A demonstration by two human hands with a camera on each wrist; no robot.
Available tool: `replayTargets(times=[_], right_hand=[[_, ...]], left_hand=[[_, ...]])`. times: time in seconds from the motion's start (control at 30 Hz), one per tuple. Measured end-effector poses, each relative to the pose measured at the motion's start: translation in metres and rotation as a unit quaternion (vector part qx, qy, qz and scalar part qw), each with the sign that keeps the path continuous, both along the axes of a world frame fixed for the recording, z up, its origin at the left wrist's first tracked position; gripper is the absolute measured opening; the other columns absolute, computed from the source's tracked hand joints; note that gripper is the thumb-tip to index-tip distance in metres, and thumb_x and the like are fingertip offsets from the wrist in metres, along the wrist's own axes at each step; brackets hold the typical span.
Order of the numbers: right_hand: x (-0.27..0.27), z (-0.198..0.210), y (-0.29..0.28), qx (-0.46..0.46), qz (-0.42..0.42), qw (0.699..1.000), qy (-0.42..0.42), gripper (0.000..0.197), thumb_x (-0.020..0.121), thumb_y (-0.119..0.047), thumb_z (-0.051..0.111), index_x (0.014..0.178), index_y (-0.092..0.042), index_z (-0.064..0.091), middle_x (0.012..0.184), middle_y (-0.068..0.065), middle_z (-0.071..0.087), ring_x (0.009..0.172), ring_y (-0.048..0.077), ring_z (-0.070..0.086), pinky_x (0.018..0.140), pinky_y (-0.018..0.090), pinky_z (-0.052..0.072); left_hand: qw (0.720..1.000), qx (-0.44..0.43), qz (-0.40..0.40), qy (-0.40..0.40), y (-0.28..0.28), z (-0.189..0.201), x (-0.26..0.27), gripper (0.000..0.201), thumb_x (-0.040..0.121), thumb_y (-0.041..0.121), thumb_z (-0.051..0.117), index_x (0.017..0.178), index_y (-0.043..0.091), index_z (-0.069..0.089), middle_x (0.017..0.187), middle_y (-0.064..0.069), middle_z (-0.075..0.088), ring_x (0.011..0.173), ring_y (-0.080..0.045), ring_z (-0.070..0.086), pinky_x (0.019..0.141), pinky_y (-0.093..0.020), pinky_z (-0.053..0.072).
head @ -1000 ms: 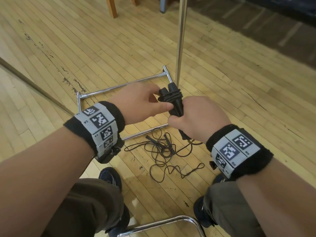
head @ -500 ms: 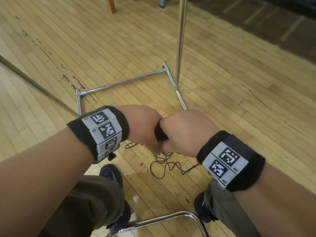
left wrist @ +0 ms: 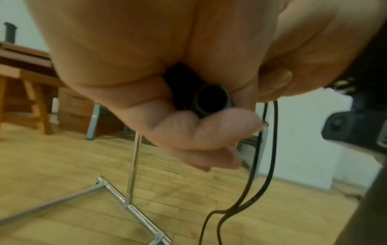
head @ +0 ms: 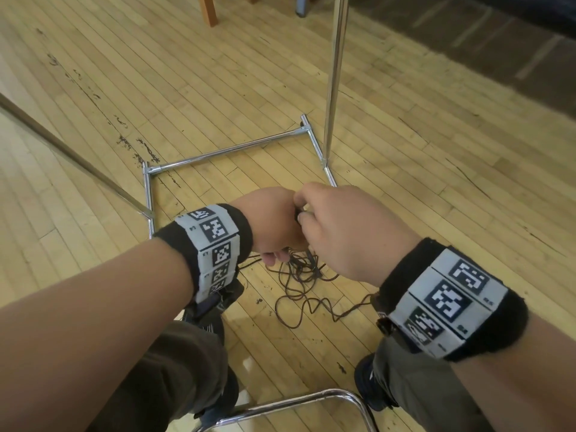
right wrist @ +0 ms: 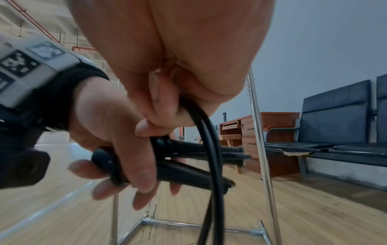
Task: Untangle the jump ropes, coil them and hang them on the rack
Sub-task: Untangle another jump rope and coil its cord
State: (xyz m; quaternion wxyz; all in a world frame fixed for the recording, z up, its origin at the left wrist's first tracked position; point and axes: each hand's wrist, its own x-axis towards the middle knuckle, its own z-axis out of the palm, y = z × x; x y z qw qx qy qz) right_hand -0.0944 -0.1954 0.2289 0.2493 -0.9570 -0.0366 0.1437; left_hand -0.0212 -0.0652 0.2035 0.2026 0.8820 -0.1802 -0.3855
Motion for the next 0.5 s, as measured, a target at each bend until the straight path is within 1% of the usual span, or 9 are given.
replayTargets(times=[0.03,0.07,0.13,0.17,0.23,0.3,0.37,0.43,0.5], right_hand=[[-0.001,0.001,-0.001,0.032,-0.021,0.999,-0.001,0.021,0.108,-0.027,0.041,0.126,-0.022,0.050,0.086,-0.005,0.066,0.069,0.007,0.061,0.055,0.024,0.040],[-0.002,0.002,-0.003,0.073,-0.047,0.996,0.002,0.016,0.108,-0.028,0.043,0.123,-0.024,0.049,0.086,-0.004,0.069,0.067,0.004,0.062,0.055,0.023,0.043],[-0.004,0.004,-0.008,0.161,-0.105,0.981,0.013,0.007,0.107,-0.027,0.047,0.113,-0.025,0.050,0.078,-0.007,0.073,0.056,-0.001,0.061,0.052,0.019,0.046],[-0.005,0.005,-0.011,0.204,-0.132,0.970,0.024,0.004,0.107,-0.026,0.049,0.109,-0.025,0.052,0.072,-0.010,0.073,0.051,-0.002,0.059,0.050,0.017,0.047],[-0.006,0.005,-0.015,0.275,-0.170,0.945,0.054,0.010,0.105,-0.029,0.053,0.105,-0.020,0.056,0.068,-0.007,0.072,0.047,0.004,0.057,0.049,0.022,0.048],[-0.007,0.003,-0.019,0.320,-0.191,0.924,0.087,0.025,0.102,-0.039,0.057,0.106,-0.015,0.059,0.067,-0.001,0.071,0.047,0.011,0.054,0.047,0.026,0.044],[-0.007,0.001,-0.024,0.368,-0.208,0.900,0.109,0.033,0.100,-0.044,0.061,0.107,-0.012,0.060,0.065,-0.001,0.068,0.046,0.011,0.050,0.042,0.023,0.039],[-0.006,-0.002,-0.030,0.398,-0.219,0.884,0.108,0.030,0.100,-0.041,0.063,0.108,-0.012,0.060,0.063,-0.001,0.064,0.046,0.011,0.045,0.040,0.022,0.035],[-0.003,-0.003,-0.034,0.427,-0.214,0.873,0.102,0.026,0.100,-0.035,0.064,0.112,-0.012,0.060,0.063,0.001,0.059,0.047,0.012,0.040,0.040,0.023,0.031]], left_hand=[[0.999,-0.021,0.033,0.031,0.001,0.002,0.002,0.005,0.097,0.007,0.064,0.094,0.010,0.065,0.077,-0.006,0.072,0.051,-0.010,0.069,0.045,-0.021,0.054],[0.994,-0.053,0.071,0.061,0.004,0.003,0.005,0.005,0.096,0.004,0.065,0.099,0.006,0.068,0.081,-0.012,0.075,0.059,-0.019,0.074,0.050,-0.026,0.058],[0.976,-0.137,0.134,0.101,0.012,0.007,0.014,0.018,0.091,0.001,0.072,0.108,0.001,0.070,0.092,-0.022,0.078,0.075,-0.034,0.076,0.059,-0.034,0.062],[0.961,-0.185,0.152,0.136,0.016,0.009,0.018,0.024,0.089,0.000,0.075,0.112,0.000,0.069,0.094,-0.024,0.077,0.075,-0.034,0.074,0.057,-0.032,0.060],[0.929,-0.268,0.158,0.202,0.021,0.012,0.022,0.029,0.089,-0.003,0.076,0.116,-0.002,0.065,0.088,-0.018,0.074,0.070,-0.025,0.068,0.049,-0.024,0.053],[0.896,-0.333,0.160,0.245,0.024,0.012,0.022,0.027,0.088,-0.006,0.075,0.111,0.000,0.062,0.081,-0.010,0.070,0.068,-0.020,0.068,0.047,-0.022,0.052],[0.861,-0.386,0.159,0.292,0.025,0.014,0.022,0.026,0.084,-0.006,0.072,0.107,0.001,0.061,0.080,-0.010,0.067,0.065,-0.018,0.068,0.045,-0.022,0.052],[0.823,-0.426,0.152,0.345,0.026,0.018,0.022,0.032,0.081,-0.006,0.071,0.110,0.001,0.059,0.086,-0.013,0.065,0.067,-0.019,0.067,0.045,-0.022,0.052],[0.798,-0.448,0.150,0.375,0.025,0.021,0.020,0.038,0.081,0.003,0.075,0.115,0.002,0.058,0.091,-0.014,0.064,0.069,-0.019,0.066,0.045,-0.020,0.052]])
